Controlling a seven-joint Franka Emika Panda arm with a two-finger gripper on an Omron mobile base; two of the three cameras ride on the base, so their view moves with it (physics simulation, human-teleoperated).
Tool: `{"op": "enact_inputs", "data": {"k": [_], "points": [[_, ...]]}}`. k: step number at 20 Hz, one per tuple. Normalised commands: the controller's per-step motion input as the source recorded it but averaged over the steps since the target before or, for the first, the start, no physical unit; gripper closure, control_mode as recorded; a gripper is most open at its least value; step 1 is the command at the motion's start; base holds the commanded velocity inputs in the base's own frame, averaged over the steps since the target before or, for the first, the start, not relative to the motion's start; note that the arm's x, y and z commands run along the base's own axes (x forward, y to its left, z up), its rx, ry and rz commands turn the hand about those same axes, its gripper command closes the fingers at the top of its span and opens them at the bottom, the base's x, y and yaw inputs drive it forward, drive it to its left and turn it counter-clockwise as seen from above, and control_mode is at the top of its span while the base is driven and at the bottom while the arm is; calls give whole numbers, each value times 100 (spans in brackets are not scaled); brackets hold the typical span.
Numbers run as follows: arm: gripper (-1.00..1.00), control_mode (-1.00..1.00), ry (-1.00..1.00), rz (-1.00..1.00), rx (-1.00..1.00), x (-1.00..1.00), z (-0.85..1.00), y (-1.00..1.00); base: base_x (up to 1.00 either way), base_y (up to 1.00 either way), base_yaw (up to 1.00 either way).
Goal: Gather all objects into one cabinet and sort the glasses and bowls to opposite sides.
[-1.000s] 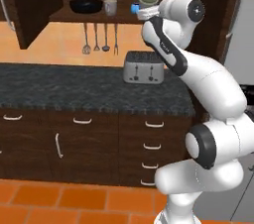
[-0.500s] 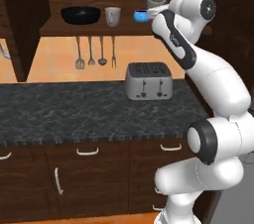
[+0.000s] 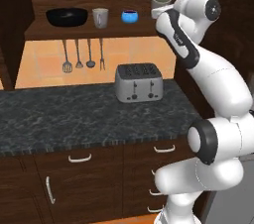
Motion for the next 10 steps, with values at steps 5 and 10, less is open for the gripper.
{"op": "enact_inputs", "data": {"k": [5, 10], "points": [[100, 100, 0, 0, 0, 0, 0, 0, 3, 34, -2], [100, 100, 0, 0, 0, 0, 0, 0, 16, 65, -9]]}}
